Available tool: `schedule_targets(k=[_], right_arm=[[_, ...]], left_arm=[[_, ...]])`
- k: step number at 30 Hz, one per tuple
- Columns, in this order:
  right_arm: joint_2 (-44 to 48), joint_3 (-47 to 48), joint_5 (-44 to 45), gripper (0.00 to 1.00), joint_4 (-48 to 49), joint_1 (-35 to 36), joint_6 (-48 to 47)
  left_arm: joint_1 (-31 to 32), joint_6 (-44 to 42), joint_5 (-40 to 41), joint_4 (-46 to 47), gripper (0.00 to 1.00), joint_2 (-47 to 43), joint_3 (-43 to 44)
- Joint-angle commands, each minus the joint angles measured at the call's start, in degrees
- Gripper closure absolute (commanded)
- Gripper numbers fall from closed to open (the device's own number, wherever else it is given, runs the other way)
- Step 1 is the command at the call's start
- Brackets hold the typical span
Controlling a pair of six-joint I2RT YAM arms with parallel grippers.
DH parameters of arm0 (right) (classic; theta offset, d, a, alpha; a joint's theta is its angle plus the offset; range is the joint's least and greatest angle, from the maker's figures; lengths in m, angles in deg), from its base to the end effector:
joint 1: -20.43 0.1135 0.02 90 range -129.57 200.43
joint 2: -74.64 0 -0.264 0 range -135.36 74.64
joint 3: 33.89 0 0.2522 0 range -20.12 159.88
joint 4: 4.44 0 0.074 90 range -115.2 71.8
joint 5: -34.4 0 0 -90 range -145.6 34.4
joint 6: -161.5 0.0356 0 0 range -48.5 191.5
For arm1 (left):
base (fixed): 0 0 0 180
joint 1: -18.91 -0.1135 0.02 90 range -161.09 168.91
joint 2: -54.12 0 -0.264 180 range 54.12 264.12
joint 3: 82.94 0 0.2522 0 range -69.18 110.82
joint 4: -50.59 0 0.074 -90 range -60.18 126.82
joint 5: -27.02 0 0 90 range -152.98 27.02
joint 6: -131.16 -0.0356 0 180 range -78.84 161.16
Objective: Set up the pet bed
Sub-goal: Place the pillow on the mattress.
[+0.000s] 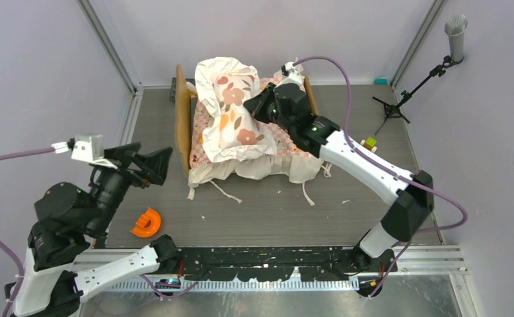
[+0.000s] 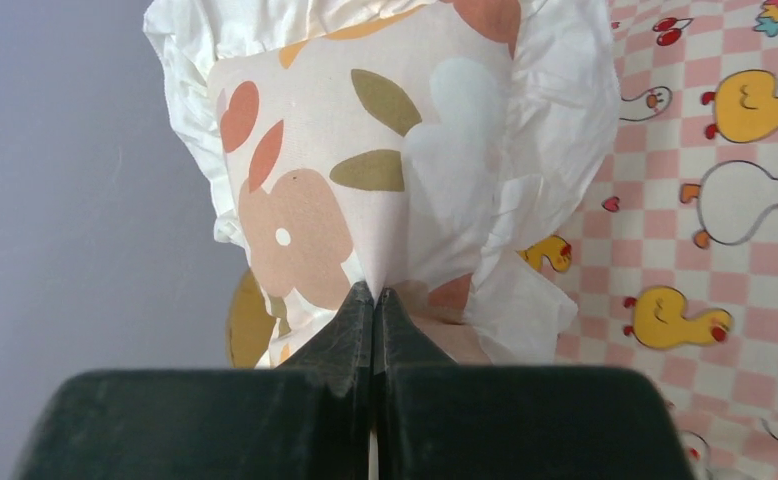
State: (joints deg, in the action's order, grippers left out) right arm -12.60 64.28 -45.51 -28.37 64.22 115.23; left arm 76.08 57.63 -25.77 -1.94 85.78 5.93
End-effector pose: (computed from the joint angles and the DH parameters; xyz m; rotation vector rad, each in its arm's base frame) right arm 0.2650 0.2454 0.4005 0.1317 1.8891 0.9188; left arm 0.0365 -0.0168 0.4724 0.0075 1.5305 -0.5476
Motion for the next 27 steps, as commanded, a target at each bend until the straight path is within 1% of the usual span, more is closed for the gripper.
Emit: schedule_targets(k=[1,4,8,11,14,17,24,27], right_arm=[[-7.5,6.0,5.0,0.99,9.2,0.3,13.5],[-14.7,10.6,4.2,0.99,12.0,0.4,18.1],[-23.7,20.6,2.0,0.99,8.7,1.2,19.8],[-28.3,24.4,0.1,0.99,8.5,1.7,20.6],[-31.8,28.0,-1.0,0.99,6.8,2.2,19.9],[-34.7,31.3,-2.7,0.99,4.9,2.3,19.5],[-37.2,32.5,0.9,0.99,0.0,2.6,16.6],[-38.4,33.9,0.8,0.99,-2.0,2.6,15.6]], left_arm=[[-0.3,-0.7,5.3,-5.9,0.06,-3.1,-0.3],[-0.3,-1.3,7.7,-7.9,0.04,-2.8,-1.0],[-0.3,-1.3,9.3,-12.2,0.02,-0.2,0.5],[-0.3,-2.6,9.7,-9.8,0.02,-1.3,-1.4],[-0.3,-4.3,9.2,-7.1,0.01,-2.7,-3.2],[-0.3,-5.4,9.9,-7.2,0.00,-2.6,-3.3],[-0.3,-4.7,10.2,-8.0,0.00,-2.7,-6.8],[-0.3,-5.8,9.9,-6.9,0.00,-3.0,-7.7]])
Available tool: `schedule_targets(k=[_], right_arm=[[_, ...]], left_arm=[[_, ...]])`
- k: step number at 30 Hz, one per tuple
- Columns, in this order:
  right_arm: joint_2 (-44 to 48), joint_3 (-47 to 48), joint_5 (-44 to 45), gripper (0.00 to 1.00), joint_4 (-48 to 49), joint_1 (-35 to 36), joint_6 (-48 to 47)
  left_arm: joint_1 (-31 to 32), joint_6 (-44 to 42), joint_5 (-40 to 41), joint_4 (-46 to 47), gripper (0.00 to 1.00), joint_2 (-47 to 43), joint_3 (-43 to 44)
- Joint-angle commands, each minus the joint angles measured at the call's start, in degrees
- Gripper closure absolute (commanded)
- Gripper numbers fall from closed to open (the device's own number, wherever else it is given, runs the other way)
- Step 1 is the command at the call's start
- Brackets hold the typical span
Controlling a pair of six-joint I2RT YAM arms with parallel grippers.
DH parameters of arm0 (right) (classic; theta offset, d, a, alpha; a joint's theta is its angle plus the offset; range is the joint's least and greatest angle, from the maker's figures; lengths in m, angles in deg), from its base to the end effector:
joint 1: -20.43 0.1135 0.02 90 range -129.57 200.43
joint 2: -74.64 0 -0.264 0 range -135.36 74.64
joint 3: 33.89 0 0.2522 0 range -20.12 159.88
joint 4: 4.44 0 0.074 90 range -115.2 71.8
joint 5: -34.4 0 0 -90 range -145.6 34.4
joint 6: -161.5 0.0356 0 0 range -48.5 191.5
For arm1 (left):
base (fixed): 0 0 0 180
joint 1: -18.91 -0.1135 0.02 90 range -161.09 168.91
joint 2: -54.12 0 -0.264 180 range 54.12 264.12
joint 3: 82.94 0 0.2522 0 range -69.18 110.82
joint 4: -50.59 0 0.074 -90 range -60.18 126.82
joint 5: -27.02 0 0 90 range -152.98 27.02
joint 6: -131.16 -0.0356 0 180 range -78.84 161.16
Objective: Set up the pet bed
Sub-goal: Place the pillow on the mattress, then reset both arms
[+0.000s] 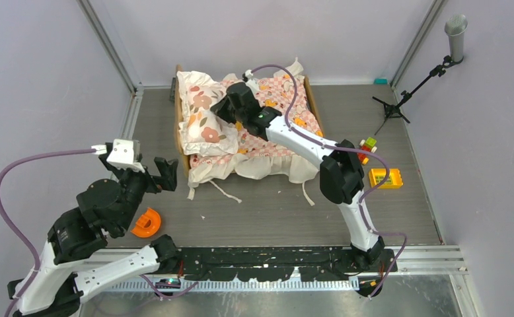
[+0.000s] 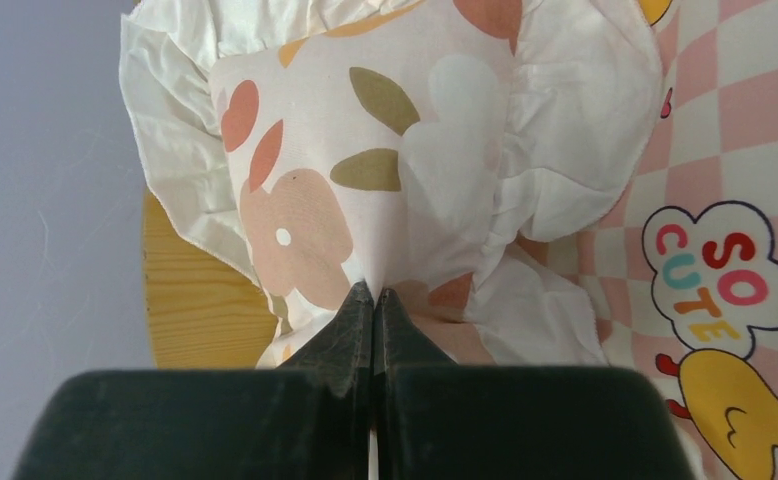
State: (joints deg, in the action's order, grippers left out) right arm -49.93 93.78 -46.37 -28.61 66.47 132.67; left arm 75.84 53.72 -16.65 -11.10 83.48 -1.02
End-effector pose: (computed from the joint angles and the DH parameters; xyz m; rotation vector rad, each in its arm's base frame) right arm 0.3675 0.3728 0.3053 0.3900 2.0571 1.0549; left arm 0.0437 -0.0199 0.4275 0.0633 1.6838 -0.2122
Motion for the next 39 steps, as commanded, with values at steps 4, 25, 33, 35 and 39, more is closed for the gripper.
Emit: schedule_targets(k=[4,25,33,35,39], right_arm=[[-2.7,7.4,-1.2,0.82,-2.0,0.4,-3.2],[33.0,-31.4,1.8,0.47,4.9,-10.3,-21.1],[20.3,-24.0,-17.3,0.59,14.1,-19.1,-19.1],[16.2,-20.8,-21.1,0.62,16.5,-19.1,-18.2],[11.5,-19.7,-13.0,0.66,16.6,-19.2,-17.1]], left_arm=[[-0.1,-2.4,1.9,0.6,0.00,0.9,2.2],[-0.1,5.5,-2.1,-3.9,0.00,9.8,4.4],[-0.1,6.8,-6.1,-4.5,0.00,13.8,3.2],[-0.1,6.9,-6.5,-4.0,0.00,14.4,2.8],[-0.1,6.5,-7.1,-3.4,0.00,15.8,2.3]])
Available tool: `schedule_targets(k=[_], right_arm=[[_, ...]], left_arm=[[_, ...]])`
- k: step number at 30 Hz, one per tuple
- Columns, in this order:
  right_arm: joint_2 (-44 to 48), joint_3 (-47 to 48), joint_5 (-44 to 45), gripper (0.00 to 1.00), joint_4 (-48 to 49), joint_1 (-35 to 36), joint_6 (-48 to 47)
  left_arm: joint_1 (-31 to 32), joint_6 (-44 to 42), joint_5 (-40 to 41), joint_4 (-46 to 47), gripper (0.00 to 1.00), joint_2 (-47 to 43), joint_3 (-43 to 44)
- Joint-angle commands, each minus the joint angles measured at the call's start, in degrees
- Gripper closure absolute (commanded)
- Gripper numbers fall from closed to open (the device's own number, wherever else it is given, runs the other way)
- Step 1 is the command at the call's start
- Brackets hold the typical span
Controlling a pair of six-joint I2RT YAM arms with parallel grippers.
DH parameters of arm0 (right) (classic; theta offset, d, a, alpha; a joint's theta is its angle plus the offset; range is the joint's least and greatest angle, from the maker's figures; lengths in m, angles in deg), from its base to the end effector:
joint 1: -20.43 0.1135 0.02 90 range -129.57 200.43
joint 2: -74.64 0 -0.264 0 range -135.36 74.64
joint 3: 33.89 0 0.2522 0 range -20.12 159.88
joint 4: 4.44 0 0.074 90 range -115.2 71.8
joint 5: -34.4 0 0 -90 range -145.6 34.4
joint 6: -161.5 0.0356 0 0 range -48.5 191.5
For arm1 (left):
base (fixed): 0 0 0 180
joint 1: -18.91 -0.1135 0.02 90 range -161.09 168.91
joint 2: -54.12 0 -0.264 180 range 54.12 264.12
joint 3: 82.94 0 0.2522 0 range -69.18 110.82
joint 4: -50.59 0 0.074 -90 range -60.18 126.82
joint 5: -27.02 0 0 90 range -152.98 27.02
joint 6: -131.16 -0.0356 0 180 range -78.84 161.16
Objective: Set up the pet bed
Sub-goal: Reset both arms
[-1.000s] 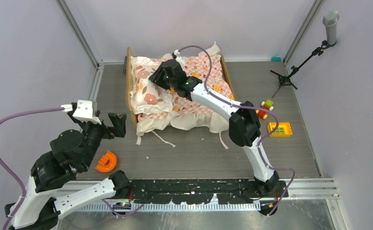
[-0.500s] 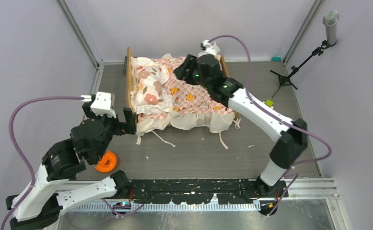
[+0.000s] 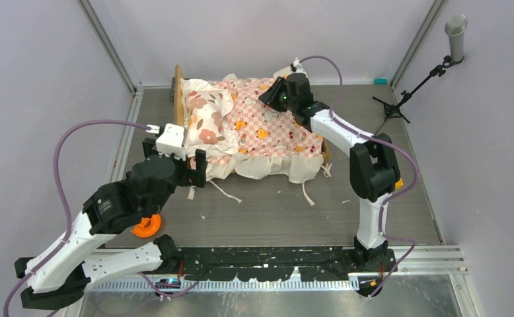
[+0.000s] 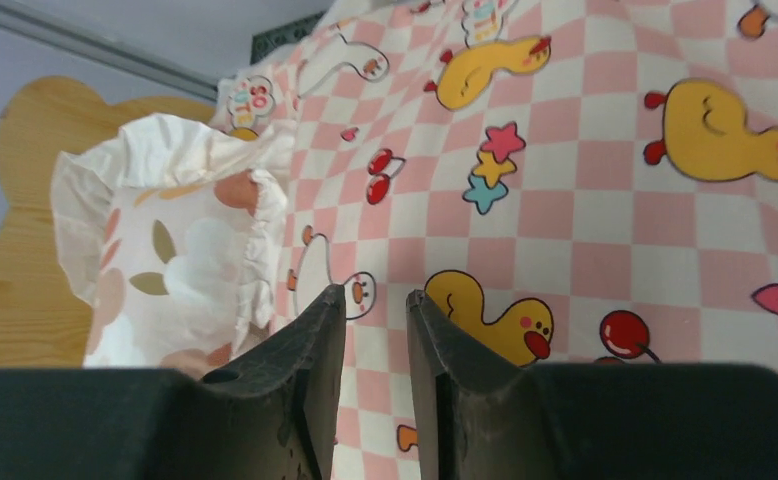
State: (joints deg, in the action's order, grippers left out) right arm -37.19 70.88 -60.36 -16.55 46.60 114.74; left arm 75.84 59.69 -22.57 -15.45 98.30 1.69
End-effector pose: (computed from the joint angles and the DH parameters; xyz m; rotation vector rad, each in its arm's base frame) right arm 0.4222 0.2108 0.2916 0.2392 1.9938 0.8812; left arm 0.0814 -0.0828 0.4174 0.2046 1.8988 -0.1756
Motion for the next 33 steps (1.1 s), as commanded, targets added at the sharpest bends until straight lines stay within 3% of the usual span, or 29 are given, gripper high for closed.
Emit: schedule_targets(k=[1,8,14,22,28,33], right_arm=[[-2.2,2.9,2.7,0.66,4.6,0.3,0.8],[-8.7,2.0,3.7,0.67,4.9,-3.8,1.6],[-5.4,1.3,-0.8,0.65,6.5,-4.1,-0.8],[16.7,-7.6,1.7,0.60,1.1,-3.8,-4.8],[35.3,-16.7,10.9,0.53,-21.9,-3.6,-10.4],[53.0,-28.1,18.1,0.45,-33.5,-3.6,-9.3]], left_arm=[[-0.1,0.5,-1.2,0.9,0.00,1.3,-0.3],[-0.1,-0.3,-0.8,1.2,0.00,0.7,-1.5],[-0.1,1.5,-0.3,1.2,0.00,-2.2,-3.5],[-0.1,6.1,-1.2,-0.2,0.00,-4.3,-5.0],[-0.1,12.0,-0.8,-7.5,0.00,-3.9,-4.1],[-0.1,16.2,-2.4,-10.6,0.00,-4.9,-7.8]])
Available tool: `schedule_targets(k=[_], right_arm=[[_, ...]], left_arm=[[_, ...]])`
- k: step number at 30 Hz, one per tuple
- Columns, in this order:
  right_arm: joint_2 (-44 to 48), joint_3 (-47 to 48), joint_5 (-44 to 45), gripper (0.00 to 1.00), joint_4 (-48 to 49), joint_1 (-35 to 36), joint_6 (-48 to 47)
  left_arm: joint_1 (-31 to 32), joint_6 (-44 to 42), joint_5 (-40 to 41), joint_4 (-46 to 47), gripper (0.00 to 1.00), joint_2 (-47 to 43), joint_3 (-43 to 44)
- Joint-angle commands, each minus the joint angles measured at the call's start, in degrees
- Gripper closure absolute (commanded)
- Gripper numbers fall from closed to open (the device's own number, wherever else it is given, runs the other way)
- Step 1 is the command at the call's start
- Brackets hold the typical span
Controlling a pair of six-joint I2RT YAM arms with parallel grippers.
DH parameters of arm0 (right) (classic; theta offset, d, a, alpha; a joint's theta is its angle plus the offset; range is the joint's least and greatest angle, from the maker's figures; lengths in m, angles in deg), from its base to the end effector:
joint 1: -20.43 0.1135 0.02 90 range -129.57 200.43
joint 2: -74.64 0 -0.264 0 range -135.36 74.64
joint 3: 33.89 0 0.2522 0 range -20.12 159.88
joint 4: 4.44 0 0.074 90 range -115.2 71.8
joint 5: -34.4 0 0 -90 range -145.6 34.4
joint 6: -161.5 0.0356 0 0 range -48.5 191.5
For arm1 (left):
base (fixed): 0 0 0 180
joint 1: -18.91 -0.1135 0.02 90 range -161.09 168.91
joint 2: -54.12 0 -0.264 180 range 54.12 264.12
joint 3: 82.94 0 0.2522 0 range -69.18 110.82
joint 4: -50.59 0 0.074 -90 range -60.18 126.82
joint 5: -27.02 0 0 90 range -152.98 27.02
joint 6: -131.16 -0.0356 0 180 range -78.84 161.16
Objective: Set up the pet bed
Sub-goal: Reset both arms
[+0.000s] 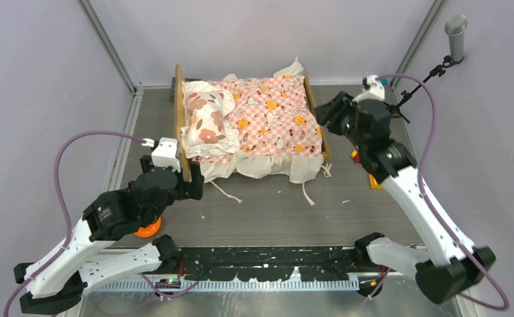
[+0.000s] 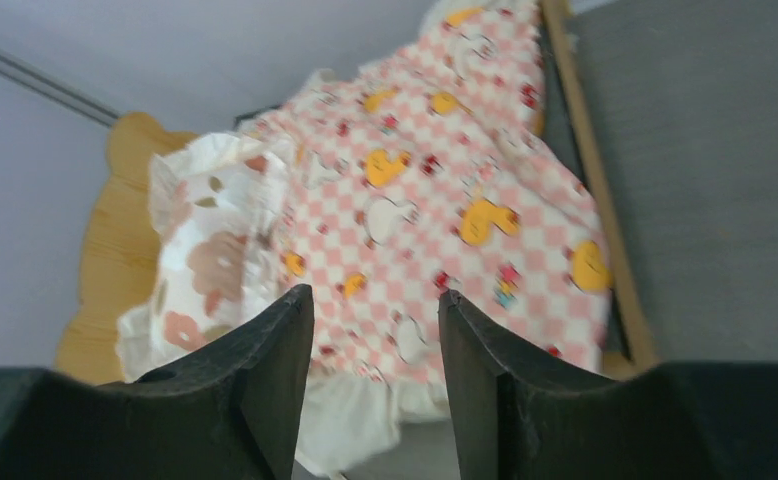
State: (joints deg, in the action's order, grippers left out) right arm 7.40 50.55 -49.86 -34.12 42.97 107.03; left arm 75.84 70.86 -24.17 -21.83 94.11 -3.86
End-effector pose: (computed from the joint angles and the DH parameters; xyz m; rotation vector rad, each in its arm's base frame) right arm 0.2467 0.0985 0.4079 0.2804 1.8113 0.6333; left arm 0.0724 -0.0704 0.3863 0.1008 2.0180 -0.2255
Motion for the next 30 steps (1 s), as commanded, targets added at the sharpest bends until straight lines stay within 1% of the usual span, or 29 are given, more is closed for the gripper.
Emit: schedule_targets(k=[1,3,5,6,9,13,19,23,26,30], right_arm=[[12.6,-9.4,7.7,0.43,-18.2,0.0,-1.6],[18.6,-11.4,9.2,0.39,-23.8,0.0,-1.8],[25.1,-14.1,11.4,0.36,-27.0,0.0,-1.9],[28.0,-15.5,12.7,0.34,-27.9,0.0,-1.6],[36.8,-20.1,14.5,0.23,-28.9,0.0,-0.6],[44.8,-23.1,16.6,0.18,-30.8,0.0,-0.6],[49.4,-24.6,16.1,0.18,-33.4,0.0,-0.4],[50.2,-24.5,16.4,0.18,-33.5,0.0,-1.3],[50.2,-23.9,17.9,0.18,-35.0,0.0,-2.2],[50.5,-24.0,17.7,0.17,-35.1,0.0,-2.6]], left_arm=[[-0.1,5.3,0.0,-5.0,0.00,-1.0,-2.9],[-0.1,6.7,1.9,-7.3,0.00,-1.5,-3.3],[-0.1,8.1,3.3,-8.6,0.00,-2.8,-4.3],[-0.1,8.3,3.3,-8.3,0.00,-3.9,-5.1],[-0.1,8.7,2.9,-7.5,0.00,-7.2,-6.3],[-0.1,8.2,4.4,-7.6,0.00,-12.7,-7.5],[-0.1,8.9,5.9,-7.7,0.00,-21.2,-10.2],[-0.1,7.7,5.5,-5.2,0.00,-26.0,-12.3],[-0.1,7.1,4.3,-4.9,0.00,-25.6,-12.3],[-0.1,7.4,5.2,-6.0,0.00,-21.3,-11.4]])
